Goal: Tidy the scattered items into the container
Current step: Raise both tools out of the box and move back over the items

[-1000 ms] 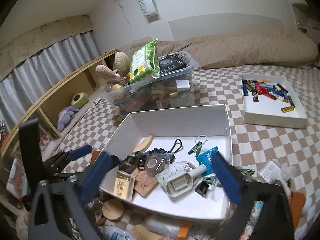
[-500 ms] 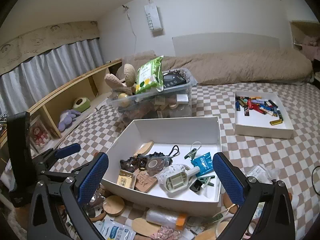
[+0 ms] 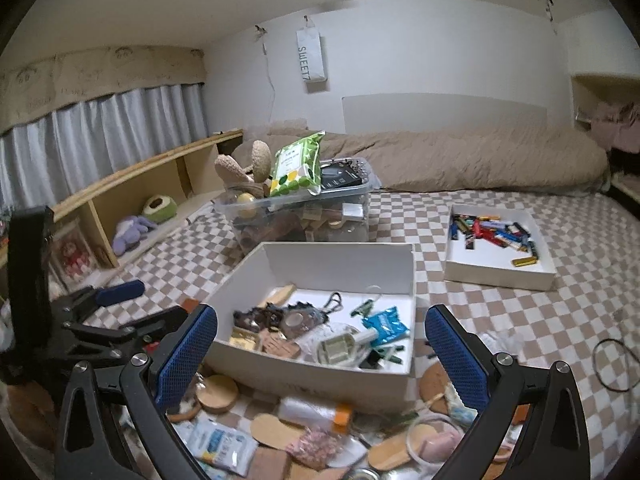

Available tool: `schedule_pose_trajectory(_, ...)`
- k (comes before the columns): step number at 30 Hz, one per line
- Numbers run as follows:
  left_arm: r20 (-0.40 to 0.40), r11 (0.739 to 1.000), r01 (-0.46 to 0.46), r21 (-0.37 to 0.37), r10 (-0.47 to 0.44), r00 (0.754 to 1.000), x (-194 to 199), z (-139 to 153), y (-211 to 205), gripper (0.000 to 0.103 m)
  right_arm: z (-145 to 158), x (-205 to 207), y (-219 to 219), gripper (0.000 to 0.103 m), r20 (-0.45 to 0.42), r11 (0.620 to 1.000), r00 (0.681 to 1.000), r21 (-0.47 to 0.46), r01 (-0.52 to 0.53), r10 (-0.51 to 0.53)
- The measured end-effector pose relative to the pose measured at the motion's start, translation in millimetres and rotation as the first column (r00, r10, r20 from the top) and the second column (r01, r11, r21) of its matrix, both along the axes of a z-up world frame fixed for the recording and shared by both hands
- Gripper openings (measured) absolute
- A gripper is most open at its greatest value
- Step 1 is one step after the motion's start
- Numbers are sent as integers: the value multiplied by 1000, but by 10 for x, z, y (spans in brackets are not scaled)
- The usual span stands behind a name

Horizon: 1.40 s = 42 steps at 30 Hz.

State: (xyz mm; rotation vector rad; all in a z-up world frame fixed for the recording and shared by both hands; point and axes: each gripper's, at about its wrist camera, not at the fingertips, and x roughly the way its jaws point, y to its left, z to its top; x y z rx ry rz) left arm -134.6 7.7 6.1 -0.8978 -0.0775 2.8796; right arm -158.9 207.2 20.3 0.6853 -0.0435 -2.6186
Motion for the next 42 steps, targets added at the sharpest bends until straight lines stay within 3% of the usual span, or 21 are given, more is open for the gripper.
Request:
schedule_pose_trajectory(7,-26,999,-12,-49,11,1000,280,-79,56,103,-84,213,42,103,-12,1000,1000,20,-3,3)
schedule_pose_trajectory(18,1,1000,-15,-4,15,1000,518,-321,-16,103,-286,516,72,103,-2,1000,1000,23,-6,6)
schedule_pose_trajectory(26,66,1000,-22,5,22,998,654,-612,-54,103,-594,619,78,103,74,999,997,37,-15,12)
schedule_pose_trajectory(42,98,1000,-18,23,15,995,814,-1073,-15,103,-1203,689,63,103,226,997,974,74,10,-27)
